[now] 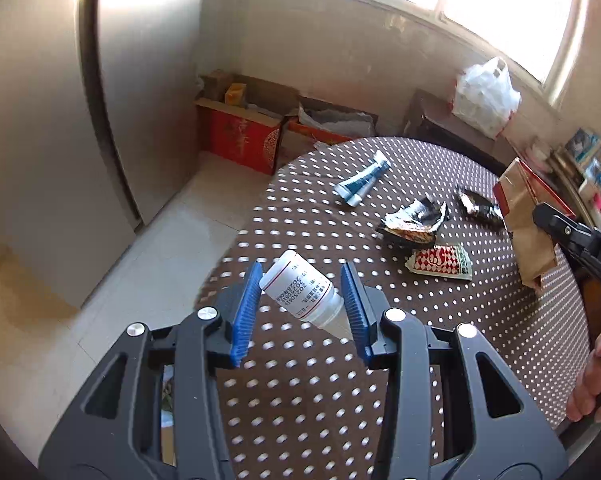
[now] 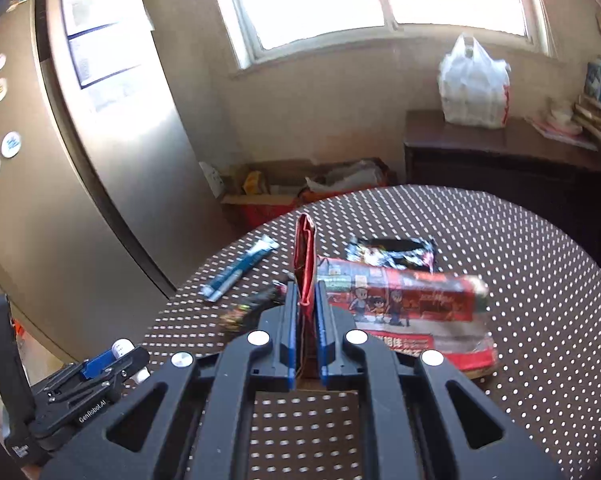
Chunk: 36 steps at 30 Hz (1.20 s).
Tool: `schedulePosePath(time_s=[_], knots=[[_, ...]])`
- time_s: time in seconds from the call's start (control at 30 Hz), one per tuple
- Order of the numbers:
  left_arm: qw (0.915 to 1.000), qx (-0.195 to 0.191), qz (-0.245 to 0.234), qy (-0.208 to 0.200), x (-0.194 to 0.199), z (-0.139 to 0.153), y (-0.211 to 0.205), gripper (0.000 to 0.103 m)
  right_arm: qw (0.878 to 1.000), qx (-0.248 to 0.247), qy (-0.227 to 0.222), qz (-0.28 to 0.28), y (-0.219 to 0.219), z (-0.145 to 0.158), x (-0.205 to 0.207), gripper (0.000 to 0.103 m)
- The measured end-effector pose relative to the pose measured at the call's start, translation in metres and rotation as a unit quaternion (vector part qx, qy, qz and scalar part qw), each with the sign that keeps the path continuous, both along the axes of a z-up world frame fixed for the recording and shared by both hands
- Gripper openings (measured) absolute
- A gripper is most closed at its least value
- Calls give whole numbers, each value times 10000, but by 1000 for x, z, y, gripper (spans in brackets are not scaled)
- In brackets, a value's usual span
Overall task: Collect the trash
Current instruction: 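Grasp the white medicine bottle with the left tool while the right tool holds the box, then carry the bottle and box over the wastebasket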
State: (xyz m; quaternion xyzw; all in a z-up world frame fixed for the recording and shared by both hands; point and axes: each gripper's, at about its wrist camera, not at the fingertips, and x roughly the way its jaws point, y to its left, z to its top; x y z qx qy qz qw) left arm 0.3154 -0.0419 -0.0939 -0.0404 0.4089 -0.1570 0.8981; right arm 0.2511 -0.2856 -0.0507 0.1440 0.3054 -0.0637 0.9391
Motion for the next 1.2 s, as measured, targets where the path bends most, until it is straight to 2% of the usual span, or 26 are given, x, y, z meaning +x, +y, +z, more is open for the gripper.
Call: schedulePosePath(time_s=[0.37,0.57,0.77,0.97,1.2], knots=[[9957,95,608,-691,-40,47,66,40,9959,-111,-591,672,63,46,-24,5],[9868,327,937,-1283,-77,77,101,40,9866,-152,-927,1337,109,76,-37,5],[9749,631,1346,-1656,-113,97,136,40,9707,-76,-1053,2159,172,87,-42,5],[9660,756,1812,-1683,-133,99,174,40,9551,29,-872,2831,236,78,-37,5],[9616,799,2260,-1336,-136,79,222,40,9426,161,-491,3300,300,51,-26,5]])
